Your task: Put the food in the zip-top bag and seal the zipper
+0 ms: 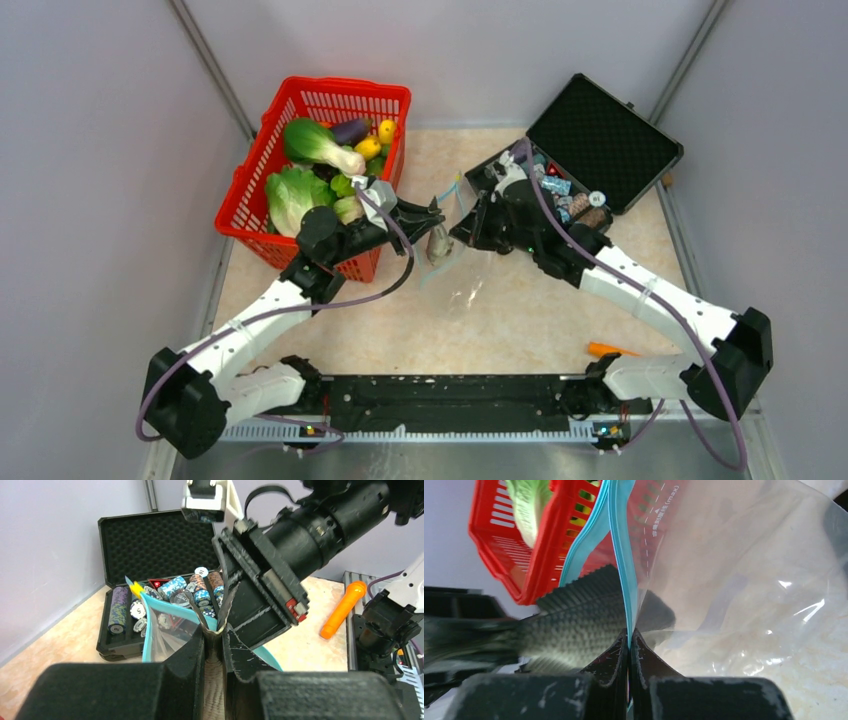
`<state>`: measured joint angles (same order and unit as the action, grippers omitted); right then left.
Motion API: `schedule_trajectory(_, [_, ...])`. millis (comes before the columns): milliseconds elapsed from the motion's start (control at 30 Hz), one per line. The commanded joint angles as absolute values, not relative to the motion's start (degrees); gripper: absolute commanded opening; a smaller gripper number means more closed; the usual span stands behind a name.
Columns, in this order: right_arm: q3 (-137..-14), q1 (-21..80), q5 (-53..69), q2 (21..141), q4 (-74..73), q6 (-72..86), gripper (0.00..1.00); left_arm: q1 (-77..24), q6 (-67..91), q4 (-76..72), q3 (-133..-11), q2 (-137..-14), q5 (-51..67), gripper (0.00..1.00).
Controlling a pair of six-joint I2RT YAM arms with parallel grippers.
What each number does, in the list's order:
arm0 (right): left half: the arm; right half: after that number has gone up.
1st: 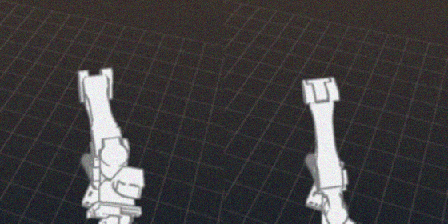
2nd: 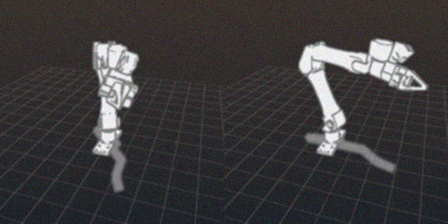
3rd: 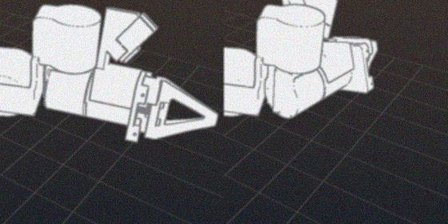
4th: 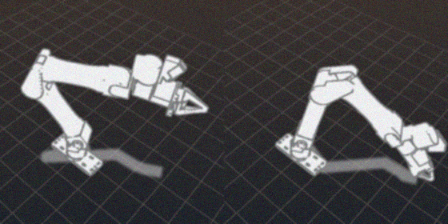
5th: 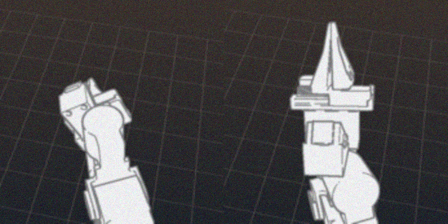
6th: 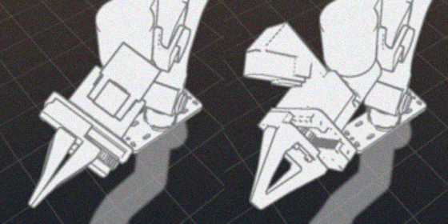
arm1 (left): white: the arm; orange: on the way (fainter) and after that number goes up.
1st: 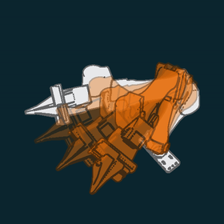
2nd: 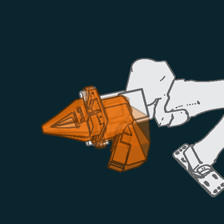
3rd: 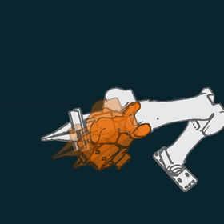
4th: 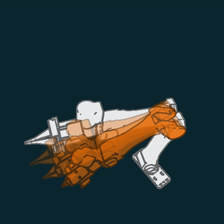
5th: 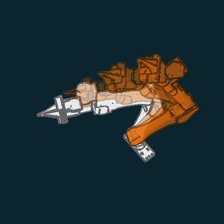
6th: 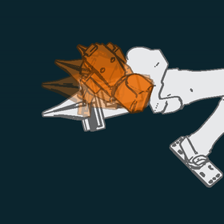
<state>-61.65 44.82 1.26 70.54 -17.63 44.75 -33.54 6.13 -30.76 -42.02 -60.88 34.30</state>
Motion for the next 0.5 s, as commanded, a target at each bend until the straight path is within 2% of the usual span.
schedule_trajectory(0, [-65.31, 44.39, 1.41, 66.16, -16.51, 42.63, 0.00, -33.77, 3.11, -32.14, -44.66, -61.83, 37.37, 0.16])
schedule_trajectory(133, [-65.56, 44.34, -1.36, 64.87, -17.70, 41.80, 0.00, -33.75, 3.70, -29.84, -45.73, -62.81, 39.12, 0.34])
schedule_trajectory(200, [-66.21, 44.39, -1.58, 65.08, -18.66, 41.27, 0.00, -33.75, 4.42, -28.47, -46.47, -62.92, 39.37, 0.60])
schedule_trajectory(300, [-65.93, 44.38, -1.43, 65.07, -18.51, 41.41, 0.00, -33.80, 4.89, -26.38, -47.81, -62.71, 38.35, 0.75])
schedule_trajectory(400, [-65.57, 44.36, -1.93, 65.07, -18.27, 41.50, 0.00, -33.75, 5.42, -23.84, -49.30, -61.62, 37.01, 0.84])
schedule_trajectory(467, [-65.50, 44.38, -2.51, 65.04, -18.24, 41.49, 0.00, -33.75, 5.68, -22.66, -49.83, -60.70, 35.54, 0.86])
